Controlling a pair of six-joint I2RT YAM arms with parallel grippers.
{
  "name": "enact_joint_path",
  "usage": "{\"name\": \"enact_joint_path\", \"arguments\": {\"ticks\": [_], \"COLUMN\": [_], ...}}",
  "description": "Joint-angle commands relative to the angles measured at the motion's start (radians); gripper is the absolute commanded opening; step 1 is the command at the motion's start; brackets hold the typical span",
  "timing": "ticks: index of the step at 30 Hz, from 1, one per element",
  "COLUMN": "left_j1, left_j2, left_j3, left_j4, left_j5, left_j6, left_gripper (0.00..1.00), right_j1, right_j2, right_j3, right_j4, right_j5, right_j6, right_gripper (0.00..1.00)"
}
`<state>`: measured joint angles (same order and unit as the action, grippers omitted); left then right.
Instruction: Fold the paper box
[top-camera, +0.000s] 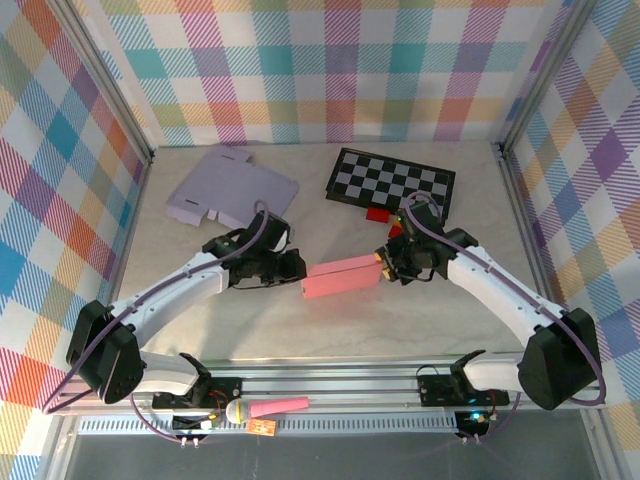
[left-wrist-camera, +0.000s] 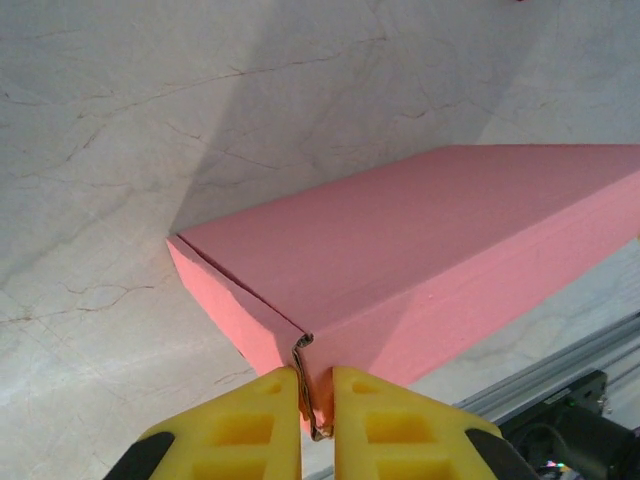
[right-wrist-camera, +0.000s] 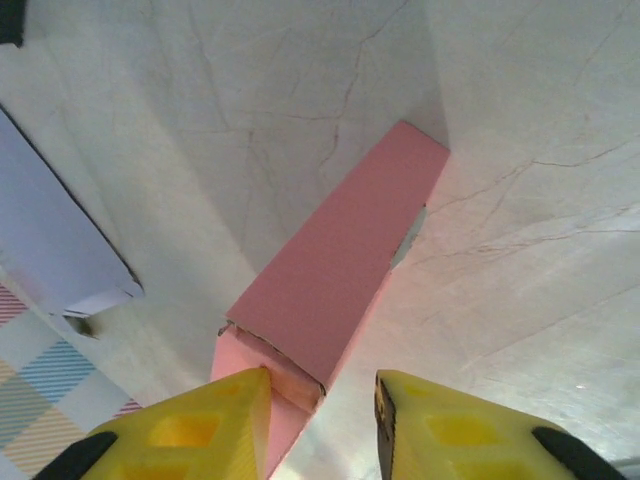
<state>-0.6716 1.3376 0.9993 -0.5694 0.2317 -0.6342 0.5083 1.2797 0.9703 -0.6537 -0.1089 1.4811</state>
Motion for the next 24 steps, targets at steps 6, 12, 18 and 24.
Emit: {"name": "enact_joint_path", "arguments": {"ticks": [6,12,18,24], "left_j1": [-0.078,-0.120,-0.149,-0.173], "left_j2": [0.004,0.009,0.012,0.000], "left_j3": [-0.017,-0.020,-0.033,-0.064], "left_j4": [-0.027,-0.017,-0.001,0.025], "left_j5": [-0.094,-0.116,-0.138,-0.143], "left_j6": [0.050,0.038,0.025,0.017], "left_gripper": [0.10,0.10,0.09,0.10], "right_j1": [0.004,0.003,0.002,0.002], "right_j2": [-0.137,-0.192,-0.232,-0.296], "right_j3": [-0.030,-0.119,-0.241,-0.294], "right_j4": [0.008,0.064,0.092,0.075], "right_j5": [-0.070,-0.072,-0.100,-0.072], "right_j6": [-0.054,0.061,0.156,0.197], "right_gripper": [0.61,0.73,0.68,0.67]}}
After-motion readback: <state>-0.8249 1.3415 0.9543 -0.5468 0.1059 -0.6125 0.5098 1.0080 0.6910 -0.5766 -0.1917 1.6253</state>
